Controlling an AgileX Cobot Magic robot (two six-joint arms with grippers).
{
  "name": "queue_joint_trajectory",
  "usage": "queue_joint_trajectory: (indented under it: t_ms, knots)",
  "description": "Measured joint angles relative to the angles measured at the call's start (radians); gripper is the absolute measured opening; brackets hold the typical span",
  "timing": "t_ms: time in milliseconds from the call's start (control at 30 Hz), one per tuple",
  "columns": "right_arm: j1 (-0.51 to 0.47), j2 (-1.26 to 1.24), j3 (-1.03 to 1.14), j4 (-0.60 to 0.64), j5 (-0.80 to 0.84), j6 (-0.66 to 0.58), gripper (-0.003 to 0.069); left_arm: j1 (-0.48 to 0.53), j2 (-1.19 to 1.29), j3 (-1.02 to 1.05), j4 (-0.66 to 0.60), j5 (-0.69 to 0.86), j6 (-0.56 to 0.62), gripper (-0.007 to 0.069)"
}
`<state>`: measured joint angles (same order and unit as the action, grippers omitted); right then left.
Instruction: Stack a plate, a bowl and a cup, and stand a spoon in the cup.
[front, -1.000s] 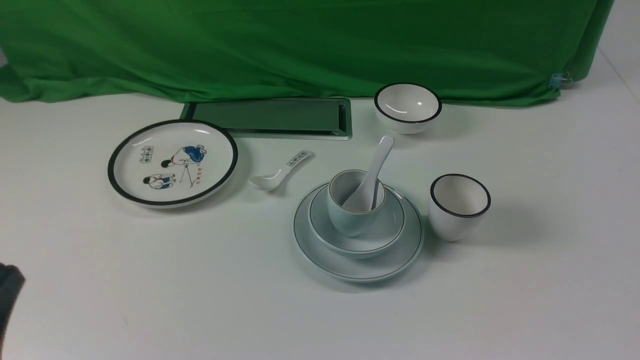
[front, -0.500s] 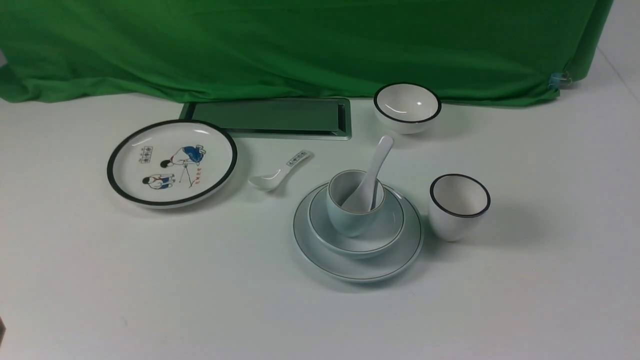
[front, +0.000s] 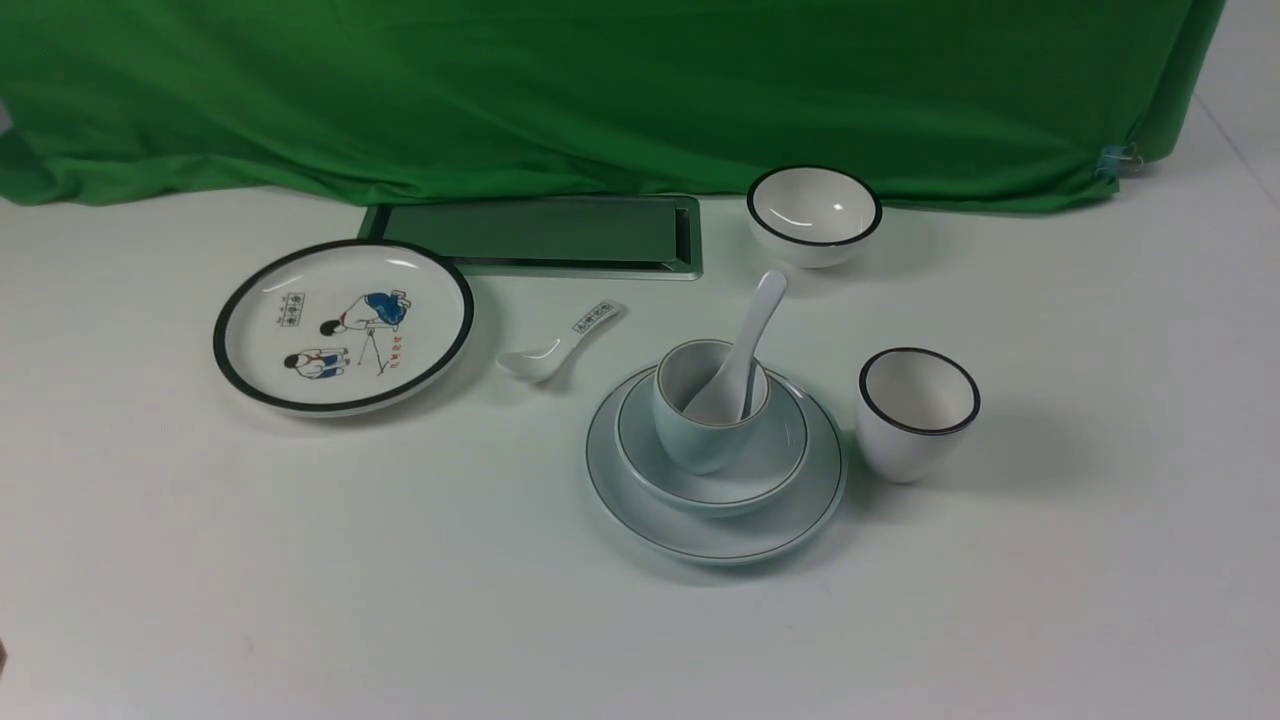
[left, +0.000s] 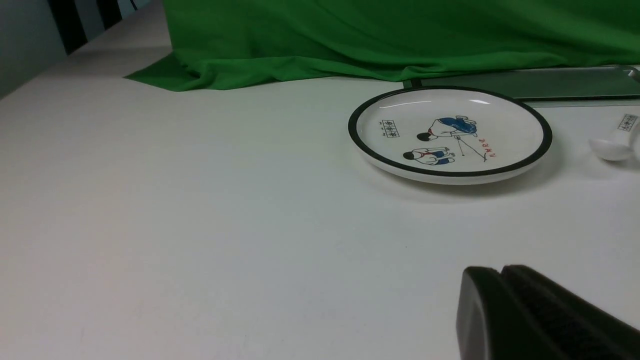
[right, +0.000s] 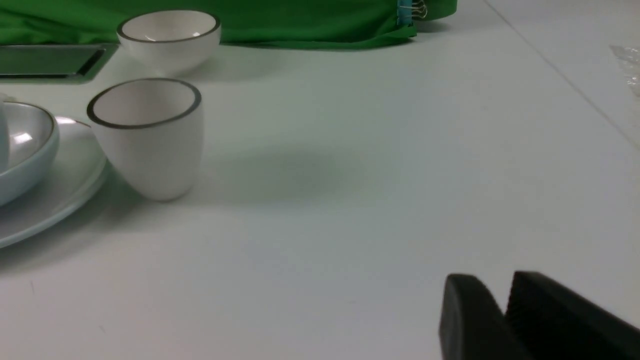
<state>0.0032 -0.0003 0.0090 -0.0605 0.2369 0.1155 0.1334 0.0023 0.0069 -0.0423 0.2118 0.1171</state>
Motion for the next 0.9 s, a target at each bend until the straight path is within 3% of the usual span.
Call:
queue_joint_trajectory:
  t_ms: [900]
  knots:
    - [0.0, 0.0, 0.0, 0.0, 0.0, 0.0, 0.022, 0.004, 0.0, 0.0, -0.015, 0.007, 0.004, -0.0029]
